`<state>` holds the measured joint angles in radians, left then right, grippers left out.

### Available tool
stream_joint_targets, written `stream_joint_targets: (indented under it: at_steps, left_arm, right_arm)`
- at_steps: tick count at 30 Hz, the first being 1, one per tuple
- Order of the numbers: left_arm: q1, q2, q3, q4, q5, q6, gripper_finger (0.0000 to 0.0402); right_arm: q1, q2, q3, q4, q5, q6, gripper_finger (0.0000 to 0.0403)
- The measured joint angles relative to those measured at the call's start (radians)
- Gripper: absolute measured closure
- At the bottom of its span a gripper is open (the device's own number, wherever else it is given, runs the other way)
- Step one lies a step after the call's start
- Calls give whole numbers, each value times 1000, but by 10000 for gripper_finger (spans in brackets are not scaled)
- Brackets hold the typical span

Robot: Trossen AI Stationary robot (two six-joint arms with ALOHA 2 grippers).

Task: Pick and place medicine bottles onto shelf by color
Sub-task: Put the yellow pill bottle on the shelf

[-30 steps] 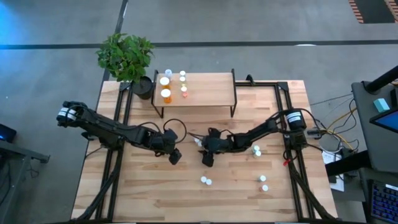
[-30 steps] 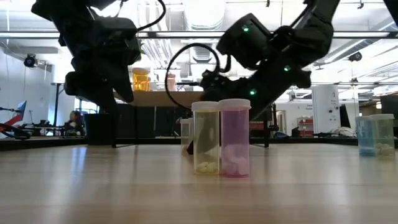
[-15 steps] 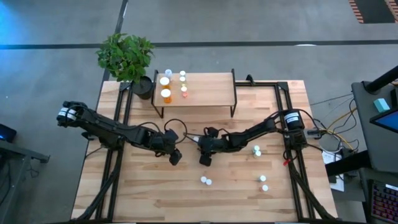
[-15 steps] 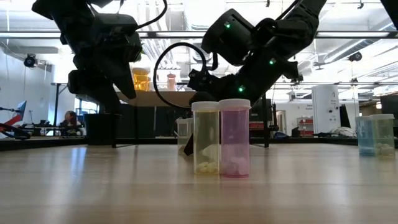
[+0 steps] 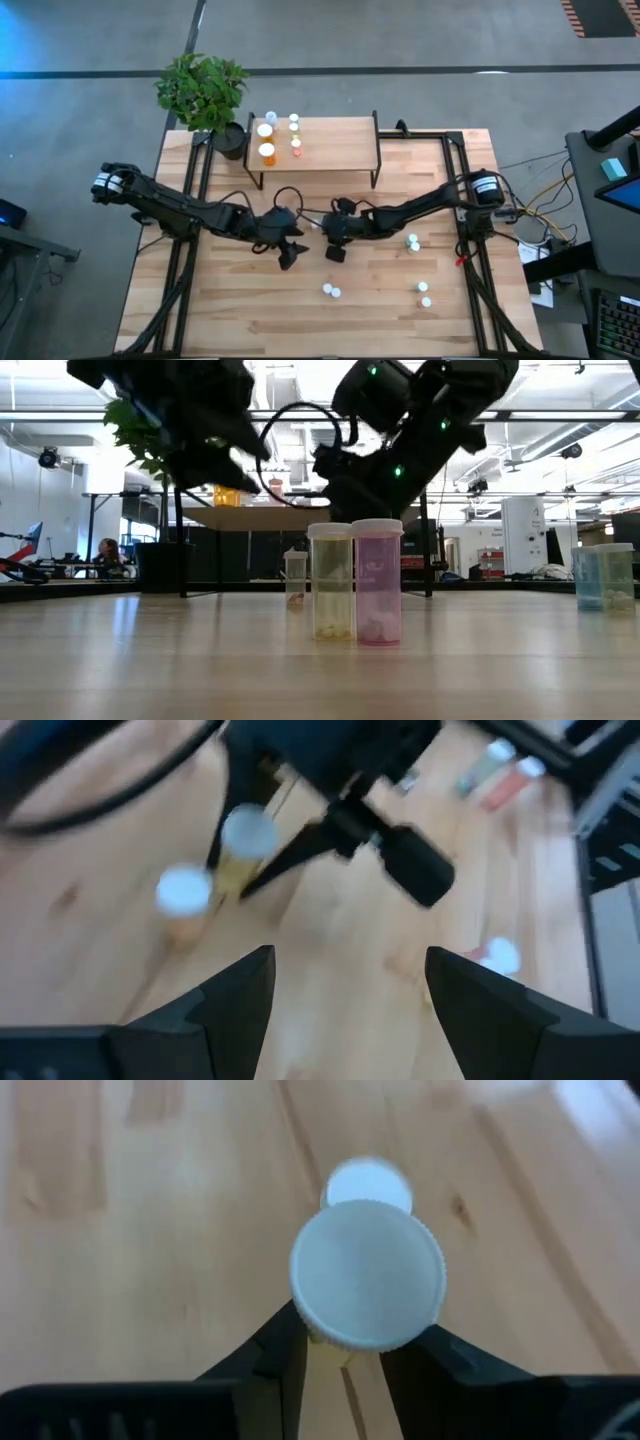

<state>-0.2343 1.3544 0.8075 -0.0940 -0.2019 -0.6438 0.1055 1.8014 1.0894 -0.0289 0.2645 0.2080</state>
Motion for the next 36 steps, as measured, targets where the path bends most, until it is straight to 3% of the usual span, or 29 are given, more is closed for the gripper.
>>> stream_joint_targets:
  at_steps: [5,10,17,25,32,36]
  left_arm:
    - [1,0,1,44,-76,71,159]
    - [1,-8,17,44,-87,75,159]
    - [1,-87,114,-194,-84,76,159]
    - [-1,-130,194,-206,-105,102,159]
    - [-71,-130,338,-418,-112,109,159]
    - [-75,-130,382,-441,-154,159,159]
  right_arm:
    - [0,-75,0,-1,-2,-1,305]
    - [-9,-144,1,-35,-2,-11,311]
    - [-19,-227,1,-51,-8,-36,306]
    - [-21,-274,1,-50,-10,-11,305]
    - [-21,-316,1,-49,-85,94,305]
    - [-21,-312,50,-122,-117,110,305]
